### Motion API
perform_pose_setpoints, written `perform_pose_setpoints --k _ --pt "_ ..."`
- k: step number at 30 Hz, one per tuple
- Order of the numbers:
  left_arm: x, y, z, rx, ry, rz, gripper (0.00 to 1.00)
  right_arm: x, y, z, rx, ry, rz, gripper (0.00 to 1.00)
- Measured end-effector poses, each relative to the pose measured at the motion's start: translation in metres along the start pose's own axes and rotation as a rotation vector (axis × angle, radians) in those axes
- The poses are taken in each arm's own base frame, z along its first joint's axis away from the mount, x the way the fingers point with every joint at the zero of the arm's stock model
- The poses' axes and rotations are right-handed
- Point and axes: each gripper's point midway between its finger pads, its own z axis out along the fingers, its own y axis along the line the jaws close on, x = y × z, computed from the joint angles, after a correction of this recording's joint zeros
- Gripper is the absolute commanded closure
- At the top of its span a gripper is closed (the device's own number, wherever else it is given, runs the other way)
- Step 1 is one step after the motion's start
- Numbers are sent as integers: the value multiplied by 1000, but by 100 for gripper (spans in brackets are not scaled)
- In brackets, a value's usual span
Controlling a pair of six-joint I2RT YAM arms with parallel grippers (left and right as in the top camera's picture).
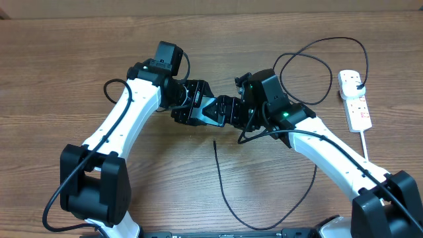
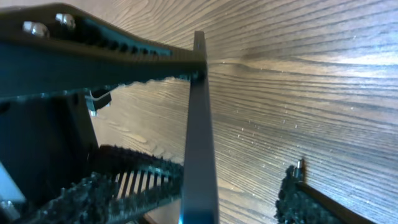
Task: Plug charger to phone and switch on socket
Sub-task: 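Grasp the phone's edge with the right gripper beside the left gripper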
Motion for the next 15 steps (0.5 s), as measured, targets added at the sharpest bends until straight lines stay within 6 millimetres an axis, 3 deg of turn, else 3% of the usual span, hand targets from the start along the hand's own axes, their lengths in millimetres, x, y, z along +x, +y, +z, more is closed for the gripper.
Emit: perform_pose_setpoints --k 5,15 --pt "7 1 3 -8 11 15 95 -2 -2 0 15 -12 -5 39" --pt "17 3 8 -17 30 34 96 -5 -6 0 38 -30 -4 60"
